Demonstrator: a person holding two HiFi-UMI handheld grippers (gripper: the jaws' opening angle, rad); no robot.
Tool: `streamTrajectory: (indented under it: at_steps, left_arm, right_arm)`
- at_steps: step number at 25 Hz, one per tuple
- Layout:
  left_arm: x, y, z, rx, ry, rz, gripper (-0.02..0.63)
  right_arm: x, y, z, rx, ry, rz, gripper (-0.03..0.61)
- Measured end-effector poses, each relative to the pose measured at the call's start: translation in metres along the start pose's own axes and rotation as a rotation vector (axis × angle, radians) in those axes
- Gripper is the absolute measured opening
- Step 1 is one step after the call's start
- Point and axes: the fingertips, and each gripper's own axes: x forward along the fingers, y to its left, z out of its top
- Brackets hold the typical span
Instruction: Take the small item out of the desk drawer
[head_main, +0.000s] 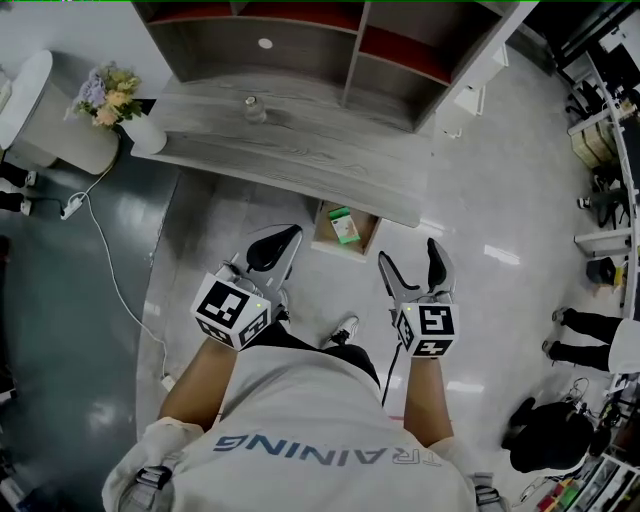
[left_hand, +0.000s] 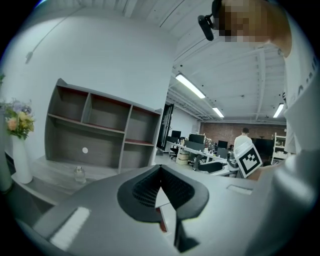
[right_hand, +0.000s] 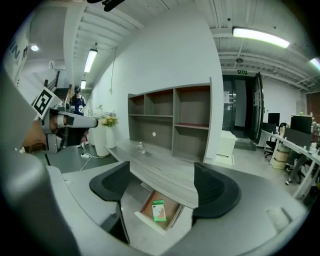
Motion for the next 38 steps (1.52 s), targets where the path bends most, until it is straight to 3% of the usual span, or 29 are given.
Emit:
streamTrajectory:
  at_steps: [6, 13, 29, 38]
  left_arm:
    - [-0.008, 0.013, -0.026, -0.045, 0.043, 0.020, 0.002]
    - [-0.007, 0.039, -0.054, -0.089, 0.063, 0.065, 0.002]
    - [-0.005, 0.092, -0.130, -0.147, 0.161, 0.112, 0.002]
    - [-0.020, 0.108, -0.171, -0.187, 0.218, 0.177, 0.002]
  right_arm:
    - [0.043, 0.026, -0.049, -0.036, 0.140, 0.044, 0.420]
    - [0.103, 0.035, -0.127, -0.092, 0.301, 0.028, 0.420]
    - [0.237, 0.038, -0.294, -0.122, 0.566, -0.061, 0.419]
    - [0.285, 0.023, -0.355, -0.181, 0.687, -0.167, 0.399]
